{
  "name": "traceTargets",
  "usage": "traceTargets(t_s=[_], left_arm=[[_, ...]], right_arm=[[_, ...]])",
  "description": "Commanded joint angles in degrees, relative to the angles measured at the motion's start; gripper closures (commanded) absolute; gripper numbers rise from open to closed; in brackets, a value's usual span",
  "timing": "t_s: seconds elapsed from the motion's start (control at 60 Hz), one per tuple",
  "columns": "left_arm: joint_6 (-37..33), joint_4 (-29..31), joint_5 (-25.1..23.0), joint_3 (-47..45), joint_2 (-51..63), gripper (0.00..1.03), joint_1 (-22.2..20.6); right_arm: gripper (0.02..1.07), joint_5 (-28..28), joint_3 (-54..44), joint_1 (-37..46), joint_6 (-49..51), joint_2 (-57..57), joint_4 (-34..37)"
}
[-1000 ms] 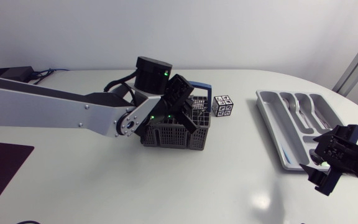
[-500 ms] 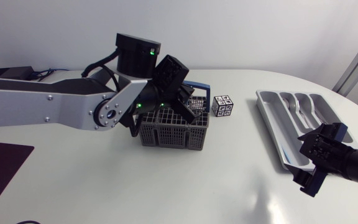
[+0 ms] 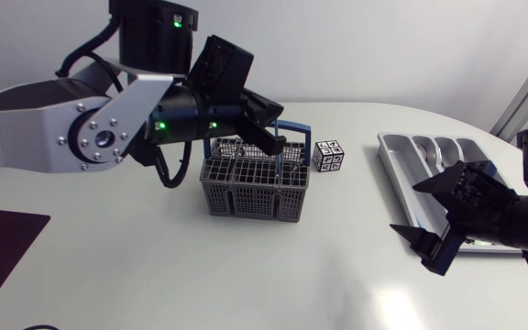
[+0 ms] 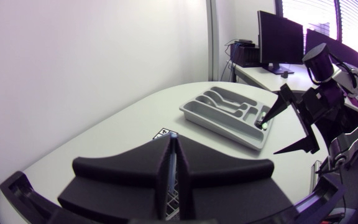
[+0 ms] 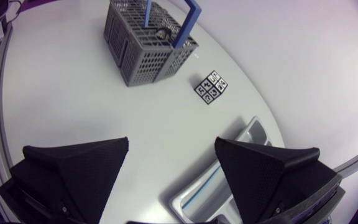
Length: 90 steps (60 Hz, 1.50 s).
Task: Transfer all utensils from the basket to the drawer tray.
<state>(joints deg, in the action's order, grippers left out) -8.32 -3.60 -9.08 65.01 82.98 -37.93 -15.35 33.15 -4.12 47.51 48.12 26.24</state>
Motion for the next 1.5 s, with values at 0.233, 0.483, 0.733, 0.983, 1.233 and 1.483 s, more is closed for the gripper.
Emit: traceTargets(t_s=[0.233,0.483,0.733,0.983,1.233,1.483], left_arm=[[8.93,8.25,-11.05,5.47,-2.38,1.0,4.71],[13.33,13.18,-21.94,8.29,0.25,1.0,6.64],[14.21,16.25,-27.31,9.87,2.54,1.0,6.91],[15.0,17.04,-29.94,10.48,3.77,1.0,6.82],[15.17,17.31,-30.82,11.01,4.65,1.0,6.73],[15.26,17.31,-30.82,11.28,4.91,1.0,6.91]], right_arm=[[0.08,-6.71,8.16,-10.56,-16.39,4.97,2.76],[0.14,-7.85,13.17,-18.82,-24.39,13.49,0.3],[0.23,-10.57,18.97,-20.23,-28.43,21.67,-0.84],[0.47,-12.16,23.46,-21.1,-30.81,26.94,-1.54],[0.71,-12.86,23.98,-22.07,-30.81,27.82,-1.19],[0.95,-14.35,23.46,-22.16,-30.63,27.29,-0.49]])
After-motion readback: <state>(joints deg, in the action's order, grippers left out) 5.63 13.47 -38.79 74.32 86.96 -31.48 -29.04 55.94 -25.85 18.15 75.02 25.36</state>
